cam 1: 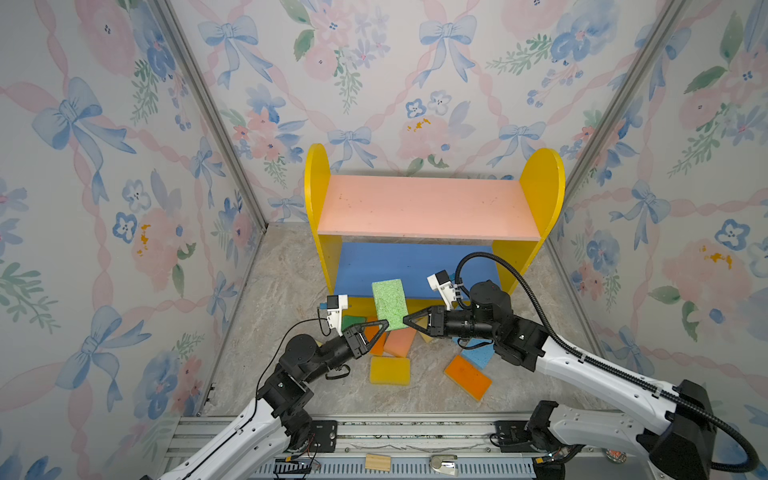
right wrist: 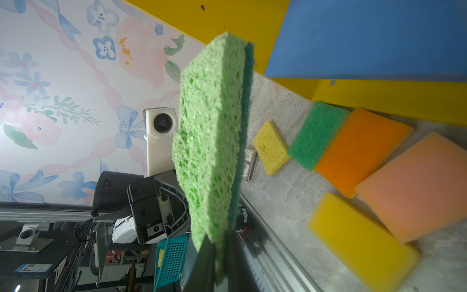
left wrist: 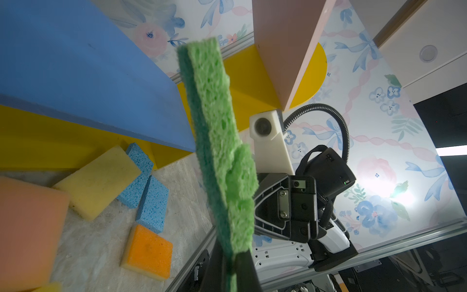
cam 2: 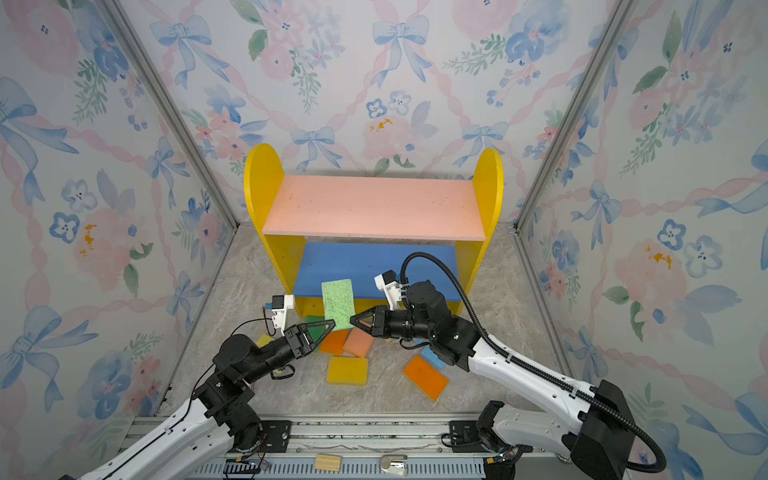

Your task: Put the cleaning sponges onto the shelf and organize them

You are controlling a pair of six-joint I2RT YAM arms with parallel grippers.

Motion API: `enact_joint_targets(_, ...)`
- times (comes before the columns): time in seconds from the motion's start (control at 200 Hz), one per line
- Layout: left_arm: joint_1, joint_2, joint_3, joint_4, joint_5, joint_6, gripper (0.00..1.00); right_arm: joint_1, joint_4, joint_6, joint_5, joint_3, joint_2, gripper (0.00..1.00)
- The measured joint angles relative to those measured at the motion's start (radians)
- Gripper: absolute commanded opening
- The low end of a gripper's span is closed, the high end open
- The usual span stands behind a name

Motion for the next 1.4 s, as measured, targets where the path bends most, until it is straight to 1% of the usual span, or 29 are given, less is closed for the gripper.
enact_joint_targets(0.065, 0.003, -0.004, 0.018, -0.052, 0.001, 0.025, 0.46, 0.006, -0.016, -0.004, 0.019, 0.001, 0.000, 0.08)
enact_joint_targets(0.1, 0.006, -0.007, 0.034, -0.095, -0.002, 0.043, 0.59, 0.006, -0.027, -0.006, 0.029, 0.005, 0.000, 0.07)
enact_joint_targets(0.125, 0.009, -0.008, 0.051, -0.137, -0.006, 0.061, 0.66, 0.006, -0.031, -0.007, 0.040, 0.009, 0.002, 0.07)
enact_joint_targets(0.165, 0.011, -0.010, 0.077, -0.193, -0.016, 0.083, 0.73, 0.006, -0.036, -0.008, 0.057, 0.018, 0.004, 0.07)
enact_joint_targets(0.265, 0.012, -0.036, 0.144, -0.348, -0.071, 0.148, 0.80, 0.004, -0.066, -0.014, 0.110, 0.067, 0.039, 0.05)
enact_joint_targets(0.335, 0.012, -0.077, 0.185, -0.460, -0.143, 0.181, 0.82, 0.004, -0.076, -0.015, 0.148, 0.103, 0.080, 0.05)
enact_joint_targets(0.42, 0.012, -0.123, 0.254, -0.632, -0.283, 0.231, 0.85, 0.005, -0.075, -0.010, 0.187, 0.143, 0.148, 0.04)
enact_joint_targets(0.48, 0.013, -0.126, 0.309, -0.739, -0.390, 0.263, 0.87, 0.008, -0.074, -0.006, 0.213, 0.170, 0.204, 0.04)
enact_joint_targets(0.575, 0.014, -0.113, 0.383, -0.889, -0.544, 0.297, 0.93, 0.021, -0.074, -0.003, 0.249, 0.228, 0.309, 0.03)
enact_joint_targets(0.655, 0.014, -0.107, 0.420, -0.973, -0.639, 0.312, 0.98, 0.032, -0.068, 0.001, 0.260, 0.279, 0.394, 0.02)
enact_joint_targets(0.795, 0.014, -0.107, 0.459, -1.061, -0.750, 0.325, 0.98, 0.038, -0.044, 0.019, 0.268, 0.354, 0.520, 0.02)
enact_joint_targets(0.975, 0.016, -0.065, 0.463, -1.102, -0.799, 0.341, 0.98, 0.038, -0.018, 0.046, 0.268, 0.433, 0.641, 0.02)
enact_joint_targets(1.075, 0.027, -0.027, 0.463, -1.108, -0.798, 0.353, 0.98, 0.038, -0.006, 0.062, 0.272, 0.472, 0.689, 0.02)
enact_joint_targets(1.165, 0.054, 0.012, 0.463, -1.106, -0.774, 0.381, 0.98, 0.038, 0.011, 0.079, 0.274, 0.504, 0.722, 0.02)
enact_joint_targets(1.27, 0.131, 0.073, 0.462, -1.100, -0.705, 0.428, 0.98, 0.038, 0.031, 0.099, 0.277, 0.523, 0.749, 0.02)
enact_joint_targets(1.4, 0.290, 0.109, 0.443, -1.074, -0.566, 0.492, 0.98, 0.038, 0.039, 0.114, 0.279, 0.559, 0.783, 0.02)
